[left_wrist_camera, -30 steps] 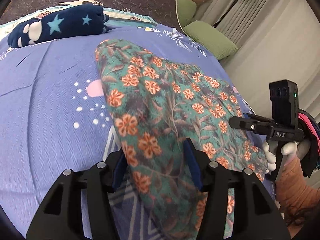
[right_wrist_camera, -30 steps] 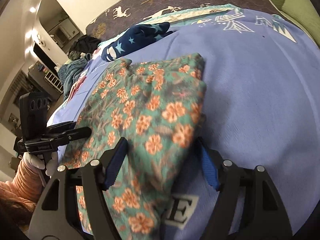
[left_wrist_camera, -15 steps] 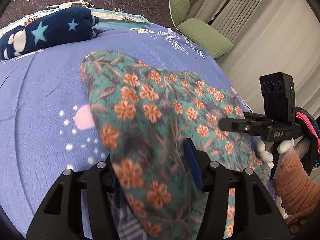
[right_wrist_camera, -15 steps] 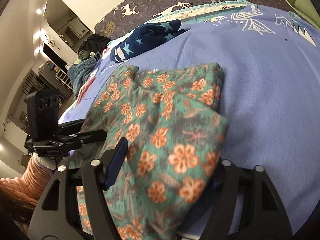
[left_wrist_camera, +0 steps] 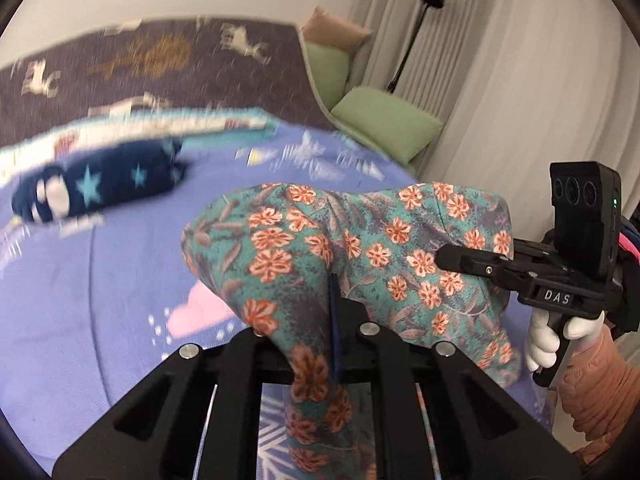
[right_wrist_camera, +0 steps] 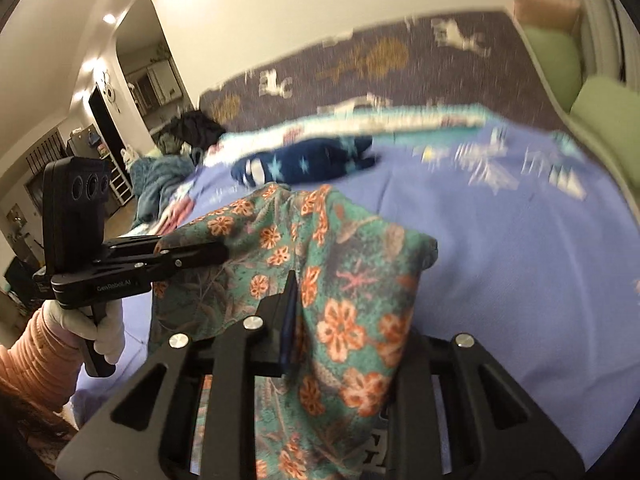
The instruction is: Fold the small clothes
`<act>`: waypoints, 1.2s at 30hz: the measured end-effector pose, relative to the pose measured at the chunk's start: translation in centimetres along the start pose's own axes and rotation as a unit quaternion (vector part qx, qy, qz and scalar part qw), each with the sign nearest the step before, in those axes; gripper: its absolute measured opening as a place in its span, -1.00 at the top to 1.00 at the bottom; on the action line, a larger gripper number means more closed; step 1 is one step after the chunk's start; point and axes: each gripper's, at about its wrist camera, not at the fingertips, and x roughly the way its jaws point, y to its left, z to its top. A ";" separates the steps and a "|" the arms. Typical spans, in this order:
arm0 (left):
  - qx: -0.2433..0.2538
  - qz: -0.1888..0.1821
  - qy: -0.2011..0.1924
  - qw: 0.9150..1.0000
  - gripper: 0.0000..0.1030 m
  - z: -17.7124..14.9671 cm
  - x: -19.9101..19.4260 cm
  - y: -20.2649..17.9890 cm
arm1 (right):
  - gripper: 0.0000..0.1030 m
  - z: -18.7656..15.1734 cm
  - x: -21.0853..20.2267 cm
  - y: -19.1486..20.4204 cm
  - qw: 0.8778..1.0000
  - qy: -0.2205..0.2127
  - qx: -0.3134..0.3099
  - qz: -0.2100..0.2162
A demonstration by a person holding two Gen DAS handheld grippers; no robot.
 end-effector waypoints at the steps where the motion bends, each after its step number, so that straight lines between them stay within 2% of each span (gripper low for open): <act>1: 0.007 0.001 -0.007 1.000 0.79 0.5 -0.4 -0.5 | 0.57 0.4 -0.8 0.2 1.000 -0.011 -0.003 -0.003; 8: 0.076 0.015 -0.061 0.995 0.79 7.1 -2.3 -4.5 | 0.57 5.8 -5.6 0.4 0.994 -0.092 -0.041 -0.052; 14: 0.094 0.029 -0.081 0.992 0.79 13.9 -0.3 -4.2 | 0.57 12.7 -5.6 -2.1 0.986 -0.128 -0.054 -0.097; 16: 0.093 0.034 -0.079 0.992 0.79 16.2 1.3 -3.2 | 0.57 15.1 -4.4 -3.5 0.985 -0.132 -0.045 -0.104; 20: 0.105 0.069 -0.070 0.990 0.79 19.4 5.3 -1.1 | 0.57 19.1 -0.2 -6.7 0.987 -0.119 -0.016 -0.106; 23: 0.098 0.090 -0.059 0.989 0.78 21.1 9.0 1.3 | 0.57 21.4 4.4 -8.9 0.988 -0.104 -0.011 -0.113; 24: 0.094 0.107 -0.061 0.988 0.70 21.6 10.9 2.7 | 0.51 22.1 6.3 -9.6 0.988 -0.098 -0.013 -0.116; 25: 0.095 0.127 -0.062 0.985 0.45 21.6 12.3 3.7 | 0.25 22.4 8.1 -10.4 0.988 -0.093 -0.014 -0.124; 26: 0.095 0.157 -0.054 0.982 0.32 21.4 14.1 4.9 | -0.02 22.5 10.0 -11.3 0.986 -0.086 -0.012 -0.139; 27: 0.090 0.189 -0.032 0.977 0.15 20.8 16.2 6.2 | -0.37 22.4 12.8 -12.7 0.981 -0.063 0.004 -0.182; 28: 0.077 0.222 0.006 0.972 0.13 19.8 18.9 8.0 | -0.29 21.9 15.1 -14.0 0.975 -0.033 0.025 -0.217; 29: 0.065 0.226 0.038 0.971 0.13 18.5 20.8 9.4 | -0.20 21.0 17.2 -15.3 0.971 -0.001 0.046 -0.235; 30: 0.056 0.214 0.068 0.973 0.13 16.7 22.4 10.5 | -0.06 19.2 19.5 -16.7 0.970 0.035 0.070 -0.231; 31: 0.059 0.204 0.092 0.973 0.13 15.0 23.6 11.0 | -0.06 17.7 20.9 -17.4 0.970 0.056 0.084 -0.222; 33: 0.092 0.199 0.133 0.967 0.10 11.5 25.6 10.8 | -0.06 13.9 23.7 -18.3 0.967 0.105 0.081 -0.217; 34: 0.109 0.206 0.120 0.965 0.09 10.4 25.6 10.4 | -0.07 12.4 24.6 -18.5 0.965 0.118 0.072 -0.223; 35: 0.120 0.216 0.096 0.964 0.09 10.0 25.3 10.1 | -0.10 11.1 24.7 -18.6 0.968 0.107 0.070 -0.218; 36: 0.126 0.223 0.091 0.962 0.09 9.8 25.0 9.8 | -0.09 10.6 23.9 -18.9 0.971 0.083 0.086 -0.208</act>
